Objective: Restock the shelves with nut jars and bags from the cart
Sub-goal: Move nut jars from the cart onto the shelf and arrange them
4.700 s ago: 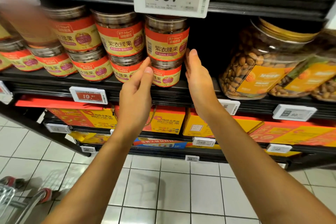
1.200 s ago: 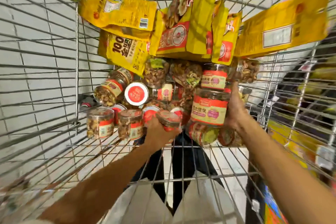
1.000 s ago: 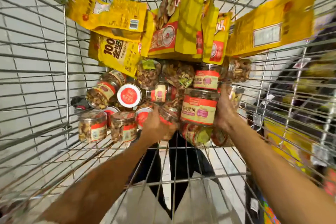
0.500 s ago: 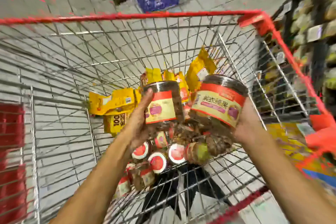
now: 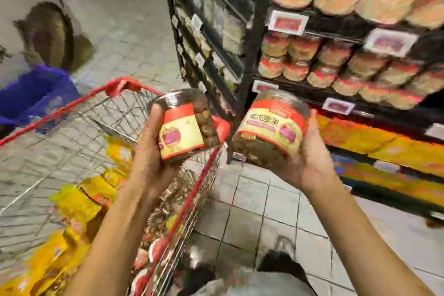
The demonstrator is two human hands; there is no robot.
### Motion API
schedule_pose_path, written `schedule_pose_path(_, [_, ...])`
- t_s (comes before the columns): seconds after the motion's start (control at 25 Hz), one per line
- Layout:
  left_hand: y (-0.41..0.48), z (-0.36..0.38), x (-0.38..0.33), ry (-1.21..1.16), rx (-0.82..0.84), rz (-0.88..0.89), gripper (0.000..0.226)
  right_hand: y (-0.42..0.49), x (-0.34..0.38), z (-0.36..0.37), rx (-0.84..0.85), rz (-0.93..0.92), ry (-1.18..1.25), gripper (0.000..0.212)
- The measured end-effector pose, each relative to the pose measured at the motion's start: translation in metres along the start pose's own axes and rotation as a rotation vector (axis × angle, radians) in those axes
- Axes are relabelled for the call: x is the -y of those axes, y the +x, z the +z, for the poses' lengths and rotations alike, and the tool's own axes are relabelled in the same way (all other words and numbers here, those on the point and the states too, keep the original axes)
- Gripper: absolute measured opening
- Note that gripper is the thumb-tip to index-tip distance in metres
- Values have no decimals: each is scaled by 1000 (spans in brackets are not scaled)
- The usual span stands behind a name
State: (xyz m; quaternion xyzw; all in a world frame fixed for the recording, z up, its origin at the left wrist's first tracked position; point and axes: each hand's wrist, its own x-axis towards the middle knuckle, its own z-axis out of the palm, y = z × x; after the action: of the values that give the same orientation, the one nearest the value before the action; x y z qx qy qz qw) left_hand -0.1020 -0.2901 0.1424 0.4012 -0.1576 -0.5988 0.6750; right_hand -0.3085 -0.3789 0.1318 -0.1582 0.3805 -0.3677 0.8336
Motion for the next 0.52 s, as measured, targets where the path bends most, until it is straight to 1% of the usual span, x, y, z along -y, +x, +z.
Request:
schedule_pose_path(0.04, [12,22,16,-4,55,-13,97,-8,19,-19,-22,-31,29,82])
schedule_pose_path(0.08, [23,43,32,-9,87,-22,92,-16,38,-37,-38,-60,57,84])
schedule_pose_path(0.12, [35,69,54,-10,106,-40,96,-23,60,-60,-41,-91,78,86])
schedule_pose_path(0.2, [58,118,99,-7,117,-90,114,-35,101,-102,-41,-141,98,84])
schedule_pose_path(0.24, [69,142,120,-10,134,-114,117,-39,121,-123,-42,-164,101,81])
schedule_pose_path(0.32, [89,180,159,-29,148,-153,103,-39,154,-159,-43,-185,95,78])
schedule_pose_path(0.44, [111,209,201,-41,55,-175,76,-26,187,-195,-50,-186,84,82])
schedule_pose_path(0.52, [126,219,216,-2,16,-140,65,-8,200,-210,-39,-189,50,69])
